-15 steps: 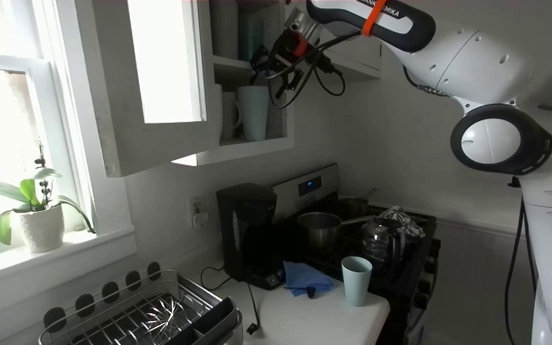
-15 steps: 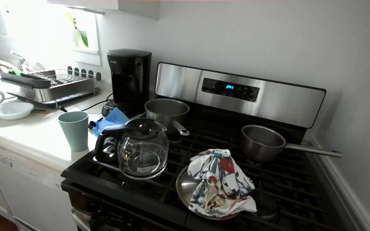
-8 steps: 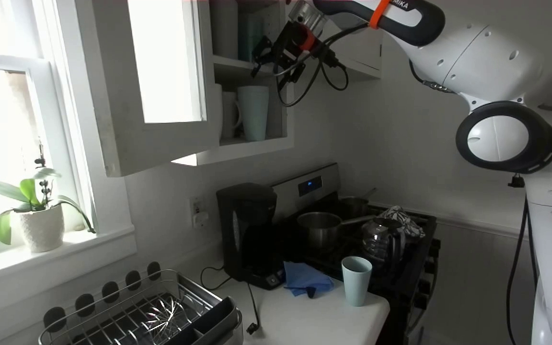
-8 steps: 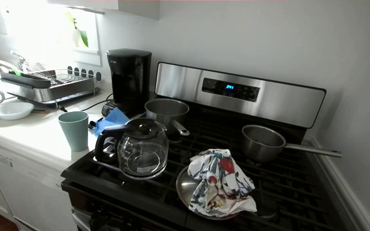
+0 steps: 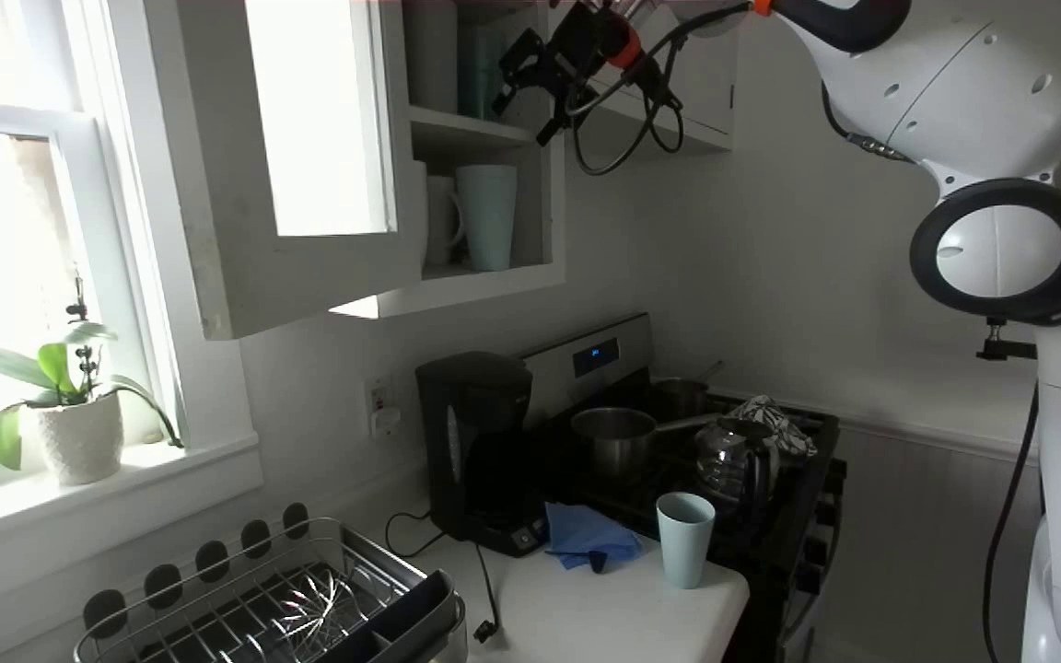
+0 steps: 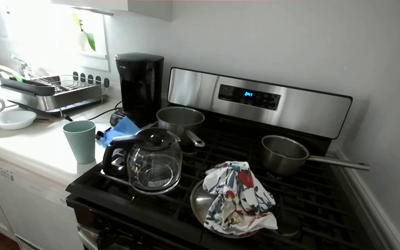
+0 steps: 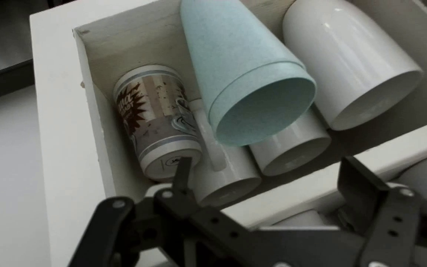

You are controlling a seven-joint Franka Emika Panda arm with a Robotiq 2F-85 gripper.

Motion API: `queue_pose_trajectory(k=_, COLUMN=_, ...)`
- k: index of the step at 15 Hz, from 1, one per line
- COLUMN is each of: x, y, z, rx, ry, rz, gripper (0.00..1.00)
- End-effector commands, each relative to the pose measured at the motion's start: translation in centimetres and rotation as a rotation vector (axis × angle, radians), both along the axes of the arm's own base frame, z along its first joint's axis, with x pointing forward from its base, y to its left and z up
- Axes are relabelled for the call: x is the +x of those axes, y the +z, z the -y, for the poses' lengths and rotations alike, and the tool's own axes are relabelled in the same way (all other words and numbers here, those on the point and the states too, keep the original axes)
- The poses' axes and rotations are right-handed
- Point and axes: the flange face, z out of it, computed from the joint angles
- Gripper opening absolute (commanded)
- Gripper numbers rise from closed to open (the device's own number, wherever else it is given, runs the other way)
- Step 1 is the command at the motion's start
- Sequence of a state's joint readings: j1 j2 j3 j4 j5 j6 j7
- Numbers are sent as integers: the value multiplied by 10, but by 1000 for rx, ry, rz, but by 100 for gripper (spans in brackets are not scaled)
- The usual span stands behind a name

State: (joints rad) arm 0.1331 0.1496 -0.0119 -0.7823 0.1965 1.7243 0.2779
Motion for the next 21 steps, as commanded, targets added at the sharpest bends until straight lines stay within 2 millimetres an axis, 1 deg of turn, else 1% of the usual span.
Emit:
queue_pose_trajectory(k=1, x=-20, y=0, z=9, rx=-4, ry=83, rz=-13, gripper=100)
queue_pose_trajectory(k=5, x=-33, y=-6, z=21, rx=-86, ry=145, rz=11, gripper=100)
queue_pose_trajectory(k=12, x=-63, y=-21, z=33, rx=-187, ry=244, rz=67, gripper=100)
queue_pose_trajectory(k=18, x=-90, y=-34, z=43, rx=-226, ry=275, rz=68, gripper=100)
queue_pose_trajectory(k=21, x=-104, y=-40, z=47, rx=-208, ry=293, rz=43, gripper=100)
